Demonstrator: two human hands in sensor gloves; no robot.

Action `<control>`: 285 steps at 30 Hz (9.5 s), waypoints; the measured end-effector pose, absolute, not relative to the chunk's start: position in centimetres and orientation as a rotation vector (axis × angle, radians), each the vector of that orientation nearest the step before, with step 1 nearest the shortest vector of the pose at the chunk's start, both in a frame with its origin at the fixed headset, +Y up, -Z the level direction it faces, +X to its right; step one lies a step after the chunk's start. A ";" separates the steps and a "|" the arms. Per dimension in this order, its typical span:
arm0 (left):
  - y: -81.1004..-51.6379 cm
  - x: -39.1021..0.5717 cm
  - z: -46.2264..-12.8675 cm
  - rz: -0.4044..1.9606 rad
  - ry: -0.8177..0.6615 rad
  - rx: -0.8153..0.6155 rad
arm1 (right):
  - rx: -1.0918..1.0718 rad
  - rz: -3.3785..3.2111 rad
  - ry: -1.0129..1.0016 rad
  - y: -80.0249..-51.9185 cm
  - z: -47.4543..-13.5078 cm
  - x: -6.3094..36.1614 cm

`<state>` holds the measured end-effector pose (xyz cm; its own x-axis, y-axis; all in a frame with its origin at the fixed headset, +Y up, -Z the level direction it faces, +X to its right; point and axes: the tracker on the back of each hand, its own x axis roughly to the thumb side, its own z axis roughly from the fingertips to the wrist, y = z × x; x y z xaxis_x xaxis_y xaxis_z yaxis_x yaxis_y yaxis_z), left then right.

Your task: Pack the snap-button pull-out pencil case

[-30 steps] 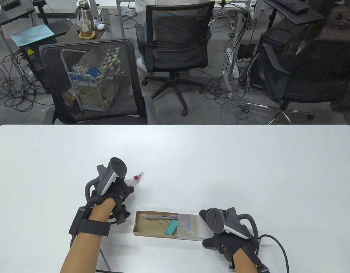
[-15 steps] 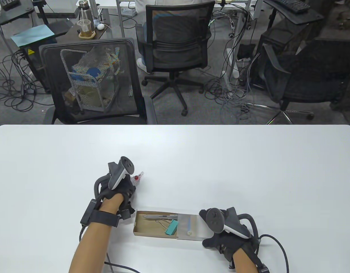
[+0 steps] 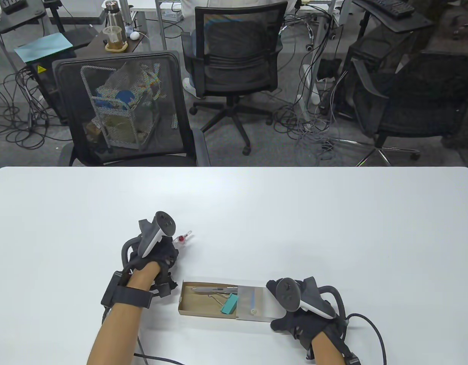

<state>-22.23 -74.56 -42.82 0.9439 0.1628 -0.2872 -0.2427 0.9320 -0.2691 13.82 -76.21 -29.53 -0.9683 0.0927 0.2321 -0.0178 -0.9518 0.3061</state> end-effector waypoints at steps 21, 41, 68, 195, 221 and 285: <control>-69.6 -10.7 -29.6 -0.508 -0.410 -0.090 | 0.379 3.025 0.472 -76.2 -29.5 13.8; -71.7 -8.4 -28.0 -0.762 -0.491 -0.113 | 0.379 3.018 0.473 -76.2 -29.5 13.9; -70.7 -9.6 -29.5 -0.469 -0.478 -0.215 | 0.380 3.012 0.471 -76.3 -29.5 14.0; -75.4 -22.1 -29.9 0.332 0.127 -0.165 | 0.391 2.989 0.378 -77.4 -30.7 1.5; -73.7 -25.8 -26.6 0.105 0.109 0.240 | 0.431 2.962 0.387 -77.0 -30.5 2.2; -73.9 -24.4 -26.1 0.037 0.048 0.269 | 0.321 2.996 -0.310 -73.3 -26.4 13.7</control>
<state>-24.42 -73.90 -26.13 0.9982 0.0428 -0.0426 -0.0300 0.9634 0.2666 13.73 -73.31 -26.41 -0.9713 0.0894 0.2206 -0.1326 -0.9729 -0.1897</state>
